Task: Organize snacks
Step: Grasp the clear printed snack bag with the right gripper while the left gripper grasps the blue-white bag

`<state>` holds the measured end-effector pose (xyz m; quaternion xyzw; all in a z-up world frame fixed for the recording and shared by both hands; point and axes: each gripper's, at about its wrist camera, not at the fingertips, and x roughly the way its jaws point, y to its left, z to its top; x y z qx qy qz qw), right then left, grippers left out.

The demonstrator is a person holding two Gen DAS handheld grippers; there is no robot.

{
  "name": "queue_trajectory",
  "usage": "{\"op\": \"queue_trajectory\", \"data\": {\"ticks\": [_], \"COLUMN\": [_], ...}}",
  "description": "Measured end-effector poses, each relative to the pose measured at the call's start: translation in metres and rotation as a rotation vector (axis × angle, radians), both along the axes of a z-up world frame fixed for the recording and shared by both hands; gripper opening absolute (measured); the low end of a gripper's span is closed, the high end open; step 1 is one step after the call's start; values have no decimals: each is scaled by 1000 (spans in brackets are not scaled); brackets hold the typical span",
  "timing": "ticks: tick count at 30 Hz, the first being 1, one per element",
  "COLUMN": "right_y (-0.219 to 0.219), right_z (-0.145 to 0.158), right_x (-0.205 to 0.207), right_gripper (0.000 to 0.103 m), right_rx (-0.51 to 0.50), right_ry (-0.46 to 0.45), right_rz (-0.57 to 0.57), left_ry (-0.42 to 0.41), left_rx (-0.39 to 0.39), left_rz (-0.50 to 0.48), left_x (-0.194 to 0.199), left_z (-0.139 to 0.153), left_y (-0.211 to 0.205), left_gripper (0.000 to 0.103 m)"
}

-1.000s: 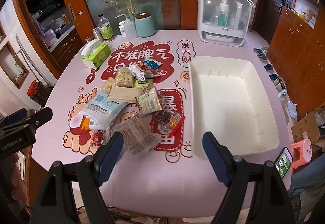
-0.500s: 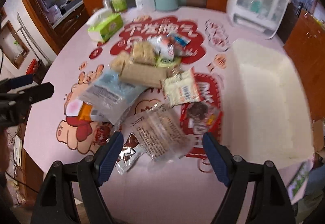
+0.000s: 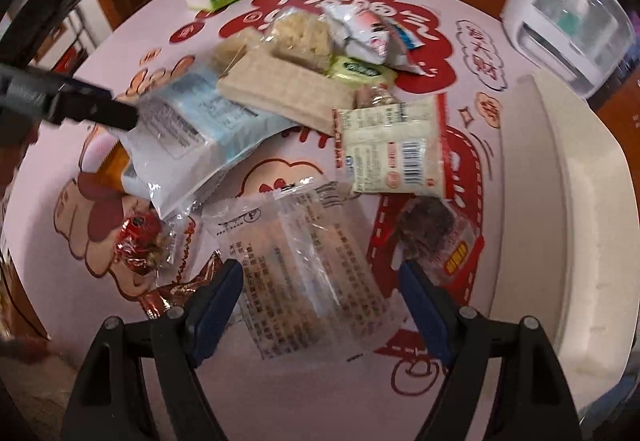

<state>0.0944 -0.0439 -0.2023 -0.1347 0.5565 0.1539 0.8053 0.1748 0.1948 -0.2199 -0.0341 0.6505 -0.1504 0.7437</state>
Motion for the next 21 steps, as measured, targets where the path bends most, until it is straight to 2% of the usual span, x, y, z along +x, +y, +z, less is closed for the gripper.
{"op": "queue_trajectory", "data": {"ticks": [4,7,9,12,13,15,17,19,21], "right_y": [8,15,17,17,16,14,12,9,9], "right_z": [-10,-17,-20,-20,-20,-19,-17,-16,-15], "right_x": [6,7,8,9,9,10,10,10,10], "right_gripper": [81,81,81,78,76,73,70,68,66], "right_rx": [9,-6,-10,1,9,19,37,54,57], "right_ry": [31,36,37,39,38,37,40,45,42], "right_rz": [20,29,29,14,5,-11,-31,-51,-62], "left_ry": [73,99,104,76,71,59,28,8,-14], "left_rx": [-54,-94,-109,-90,-82,-88,-104,-103,-89], "left_rz": [3,1,-4,-46,-59,-85,-111,-123,-126], "left_x": [14,24,28,34,34,32,28,23,18], "left_z": [-23,-32,-34,-32,-31,-26,-15,-5,4], "left_y": [-1,-6,-10,-24,-28,-34,-41,-44,-47], "left_gripper": [102,102,102,101,97,81,45,30,23]}}
